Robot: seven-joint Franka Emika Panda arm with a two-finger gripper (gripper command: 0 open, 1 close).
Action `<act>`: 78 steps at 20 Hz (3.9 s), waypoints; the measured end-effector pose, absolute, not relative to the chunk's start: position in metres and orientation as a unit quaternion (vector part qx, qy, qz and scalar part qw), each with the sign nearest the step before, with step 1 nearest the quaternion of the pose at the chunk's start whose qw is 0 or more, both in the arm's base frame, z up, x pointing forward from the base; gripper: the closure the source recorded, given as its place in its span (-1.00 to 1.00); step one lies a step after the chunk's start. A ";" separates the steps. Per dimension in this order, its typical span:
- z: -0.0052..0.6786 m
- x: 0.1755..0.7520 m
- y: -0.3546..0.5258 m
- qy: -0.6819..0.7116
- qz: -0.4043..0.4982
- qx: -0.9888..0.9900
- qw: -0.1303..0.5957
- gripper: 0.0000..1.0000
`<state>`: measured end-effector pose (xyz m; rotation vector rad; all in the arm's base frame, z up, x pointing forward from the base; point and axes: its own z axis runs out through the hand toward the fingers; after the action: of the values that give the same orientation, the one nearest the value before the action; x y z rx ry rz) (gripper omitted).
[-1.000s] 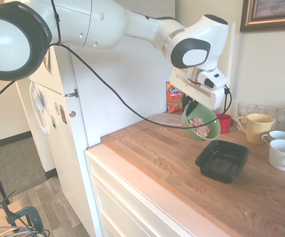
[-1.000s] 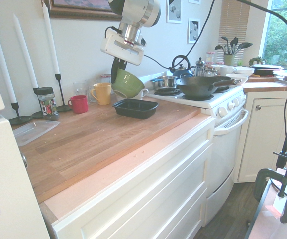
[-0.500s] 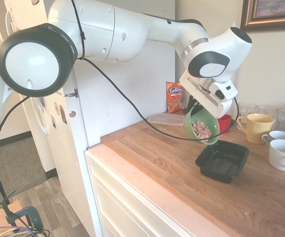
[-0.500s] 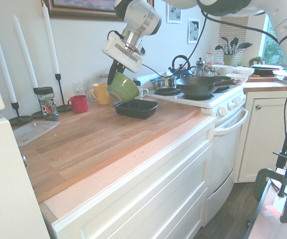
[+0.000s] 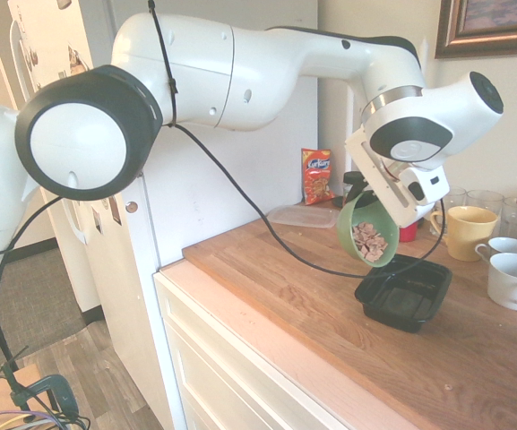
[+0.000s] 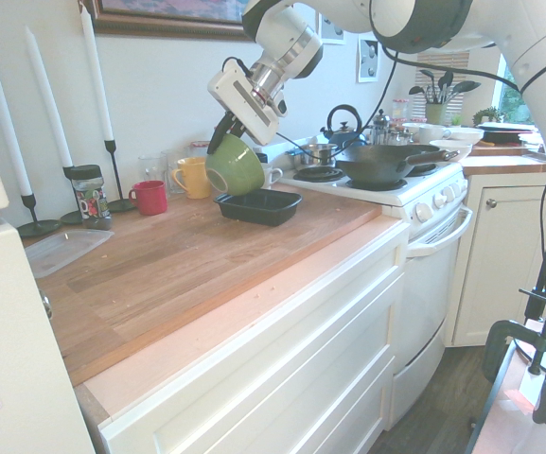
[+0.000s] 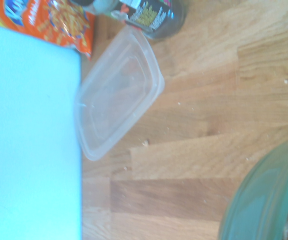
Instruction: Pour the cereal into the box
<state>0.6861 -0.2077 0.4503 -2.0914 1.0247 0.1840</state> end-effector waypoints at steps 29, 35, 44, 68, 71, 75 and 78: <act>0.420 0.659 -0.290 0.350 0.099 -0.729 0.580 1.00; 0.422 0.655 -0.298 0.340 0.090 -0.723 0.595 1.00; 0.401 0.668 -0.298 0.334 0.093 -0.717 0.605 1.00; 0.465 0.689 0.042 0.418 -0.063 -0.906 0.032 1.00; 0.455 0.684 0.076 0.415 -0.096 -0.904 -0.032 1.00; 0.431 0.676 0.126 0.397 -0.126 -0.905 -0.085 1.00; 0.407 0.676 0.157 0.376 -0.168 -0.901 -0.135 1.00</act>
<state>0.6756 0.1574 0.4067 -3.1026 1.2961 -0.5800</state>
